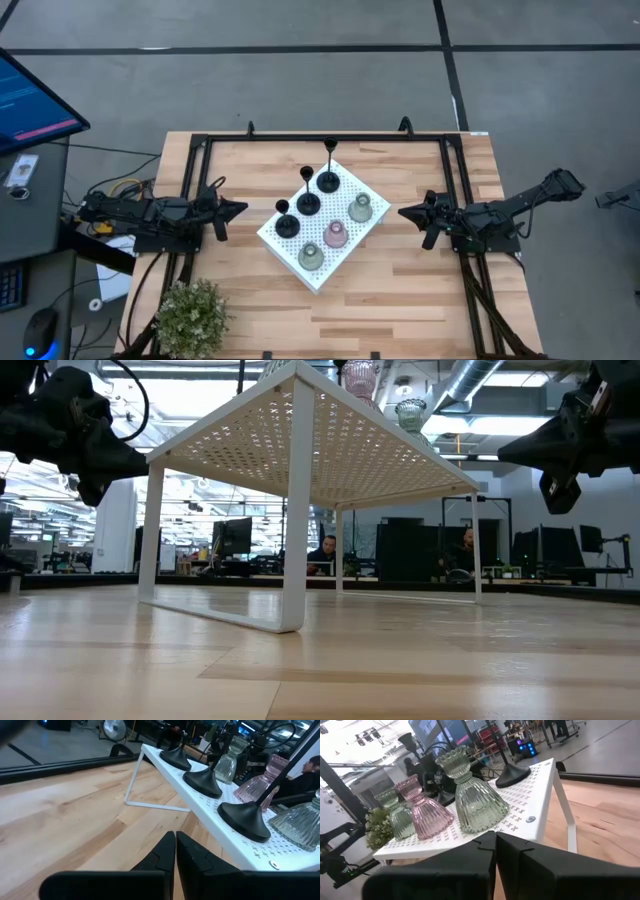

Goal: Pick & Place candle stick holders
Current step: Return to Home Position

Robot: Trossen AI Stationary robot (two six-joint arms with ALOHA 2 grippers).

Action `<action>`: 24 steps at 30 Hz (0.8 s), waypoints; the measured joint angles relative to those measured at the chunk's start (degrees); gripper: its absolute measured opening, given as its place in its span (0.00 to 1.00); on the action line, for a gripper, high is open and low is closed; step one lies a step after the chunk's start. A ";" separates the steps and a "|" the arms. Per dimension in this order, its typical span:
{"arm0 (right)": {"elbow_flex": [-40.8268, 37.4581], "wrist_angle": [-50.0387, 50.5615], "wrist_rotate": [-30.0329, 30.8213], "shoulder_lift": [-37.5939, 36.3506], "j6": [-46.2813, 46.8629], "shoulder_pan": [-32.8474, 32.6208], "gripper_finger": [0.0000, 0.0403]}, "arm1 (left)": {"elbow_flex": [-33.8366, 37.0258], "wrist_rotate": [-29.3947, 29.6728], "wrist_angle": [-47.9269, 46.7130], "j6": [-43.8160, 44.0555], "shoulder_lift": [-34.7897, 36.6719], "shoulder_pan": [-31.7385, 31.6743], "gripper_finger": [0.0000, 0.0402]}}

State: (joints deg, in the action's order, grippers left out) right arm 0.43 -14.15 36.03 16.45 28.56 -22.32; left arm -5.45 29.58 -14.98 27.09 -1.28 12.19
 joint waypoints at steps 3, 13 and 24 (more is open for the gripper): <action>-0.02 0.07 -0.02 0.02 0.00 -0.05 0.00 | 0.00 -0.01 0.04 -0.09 0.00 0.00 0.03; -0.04 0.43 -0.02 0.02 0.00 -0.05 0.00 | 0.00 -0.01 0.10 -0.22 0.00 0.00 0.03; -0.07 0.44 -0.02 0.02 0.00 -0.05 0.00 | 0.00 -0.04 0.56 -0.22 0.00 0.00 0.03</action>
State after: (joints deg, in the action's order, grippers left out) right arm 0.36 -13.72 36.01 16.47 28.56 -22.37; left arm -5.45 29.54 -14.41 26.87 -1.28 12.19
